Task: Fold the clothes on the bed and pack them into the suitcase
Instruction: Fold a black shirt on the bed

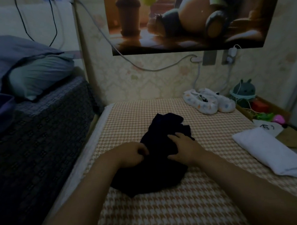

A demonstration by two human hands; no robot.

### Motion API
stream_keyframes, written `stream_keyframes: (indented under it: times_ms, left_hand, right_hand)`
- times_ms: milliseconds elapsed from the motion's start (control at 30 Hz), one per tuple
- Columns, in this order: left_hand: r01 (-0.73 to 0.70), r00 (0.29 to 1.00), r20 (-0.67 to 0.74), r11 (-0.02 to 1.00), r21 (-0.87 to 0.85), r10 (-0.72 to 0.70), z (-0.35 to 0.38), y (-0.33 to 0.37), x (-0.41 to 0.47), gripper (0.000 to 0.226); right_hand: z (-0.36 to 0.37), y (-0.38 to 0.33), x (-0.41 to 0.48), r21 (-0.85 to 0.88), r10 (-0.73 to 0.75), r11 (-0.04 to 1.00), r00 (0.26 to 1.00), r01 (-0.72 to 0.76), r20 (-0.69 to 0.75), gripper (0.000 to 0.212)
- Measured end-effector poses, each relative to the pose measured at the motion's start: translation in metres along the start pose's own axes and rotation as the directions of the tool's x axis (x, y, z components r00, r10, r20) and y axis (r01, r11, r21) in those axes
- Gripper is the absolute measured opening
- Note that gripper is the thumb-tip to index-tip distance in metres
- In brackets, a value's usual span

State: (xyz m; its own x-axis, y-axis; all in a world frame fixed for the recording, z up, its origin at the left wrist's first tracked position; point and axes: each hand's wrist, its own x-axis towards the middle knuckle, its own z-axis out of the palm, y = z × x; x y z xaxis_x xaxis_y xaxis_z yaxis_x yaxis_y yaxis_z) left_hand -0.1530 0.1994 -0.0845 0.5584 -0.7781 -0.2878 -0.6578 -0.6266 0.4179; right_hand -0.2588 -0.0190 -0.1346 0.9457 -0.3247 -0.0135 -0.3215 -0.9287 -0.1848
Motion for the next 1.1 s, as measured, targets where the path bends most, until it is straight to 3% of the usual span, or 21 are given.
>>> stream_keyframes:
  times_ms: [67,133,167,267,333,400,500,600,633,700,733,767,800,833,867,933,967,1033,1100]
  left_hand:
    - [-0.1,0.989,0.113,0.995,-0.007,0.1,0.021,0.02,0.007,0.06]
    - [-0.116,0.966,0.248,0.981,0.153,0.075,0.042,0.028,0.016,0.081]
    - [-0.138,0.971,0.223,0.968,0.212,0.09,0.048,0.025,0.024,0.076]
    - [-0.173,0.984,-0.011,0.976,0.13,0.176,0.038,0.018,0.034,0.031]
    - [-0.173,0.961,-0.215,0.984,0.031,0.176,0.022,0.009,0.037,0.027]
    - [-0.194,0.899,-0.403,0.981,-0.008,0.175,0.005,-0.005,0.035,0.025]
    - [-0.141,0.814,-0.57,0.99,-0.01,0.111,-0.01,-0.025,0.029,0.021]
    - [0.04,0.749,-0.661,0.993,0.111,0.044,-0.017,-0.028,0.017,0.02]
    - [0.079,0.751,-0.659,0.987,0.14,0.034,-0.021,-0.027,0.011,0.023]
    - [0.101,0.854,-0.518,0.991,0.085,-0.043,-0.031,-0.023,0.0,0.028]
    - [0.098,0.917,-0.391,0.995,0.021,-0.082,-0.034,-0.023,-0.004,0.032]
    - [0.125,0.959,-0.251,0.992,-0.035,-0.129,-0.035,-0.024,-0.007,0.036]
    - [0.183,0.976,-0.116,0.983,-0.024,-0.185,-0.034,-0.028,-0.008,0.038]
    - [0.259,0.966,0.004,0.964,0.063,-0.259,-0.031,-0.035,-0.007,0.038]
    - [0.332,0.931,0.103,0.929,0.162,-0.35,-0.026,-0.041,-0.008,0.044]
    - [0.432,0.832,0.239,0.855,0.286,-0.501,-0.015,-0.053,-0.009,0.067]
    - [0.428,0.828,0.251,0.854,0.296,-0.501,-0.01,-0.056,-0.007,0.066]
    - [0.358,0.906,0.156,0.91,0.21,-0.393,-0.006,-0.052,-0.003,0.046]
    - [0.219,0.976,-0.025,0.974,0.057,-0.218,-0.002,-0.044,0.003,0.032]
  right_hand:
    - [0.005,0.008,0.007,0.084,0.041,0.995,0.997,-0.046,0.059,0.058]
    - [0.005,0.013,0.012,0.156,0.07,0.986,0.997,-0.063,-0.04,0.032]
    - [0.003,0.014,0.014,0.225,0.112,0.971,0.987,-0.085,-0.111,0.026]
    - [-0.014,0.017,0.015,0.49,0.316,0.858,0.91,-0.154,-0.267,0.017]
    - [-0.027,0.02,0.012,0.611,0.475,0.761,0.829,-0.219,-0.295,0.016]
    - [-0.031,0.024,0.01,0.643,0.535,0.719,0.801,-0.263,-0.27,0.021]
    - [-0.029,0.022,0.007,0.722,0.488,0.654,0.855,-0.224,-0.177,0.024]
    - [-0.025,0.009,0.005,0.729,0.353,0.668,0.926,-0.148,-0.136,0.023]
    - [-0.024,0.004,0.005,0.696,0.291,0.712,0.94,-0.088,-0.179,0.025]
    - [-0.019,-0.001,0.006,0.604,0.156,0.795,0.946,0.051,-0.285,0.024]
    - [-0.015,-0.001,0.006,0.591,0.096,0.803,0.962,0.078,-0.257,0.014]
    - [-0.013,-0.001,0.004,0.586,0.025,0.807,0.987,0.074,-0.16,0.031]
    - [-0.008,0.003,0.004,0.586,-0.04,0.809,0.998,0.057,-0.041,0.067]
    - [-0.005,0.002,0.0,0.549,-0.103,0.835,0.991,0.039,0.087,0.091]
    - [-0.002,0.0,-0.003,0.464,-0.146,0.884,0.974,0.049,0.175,0.098]
    - [-0.006,-0.009,-0.007,0.321,-0.142,0.945,0.96,0.059,0.242,0.072]
    - [-0.012,-0.013,-0.008,0.281,-0.117,0.959,0.958,0.04,0.263,0.054]
    - [-0.026,-0.018,-0.012,0.205,-0.071,0.979,0.918,-0.011,0.39,0.025]
    - [-0.033,-0.02,-0.017,0.185,-0.042,0.978,0.785,-0.094,0.618,0.017]
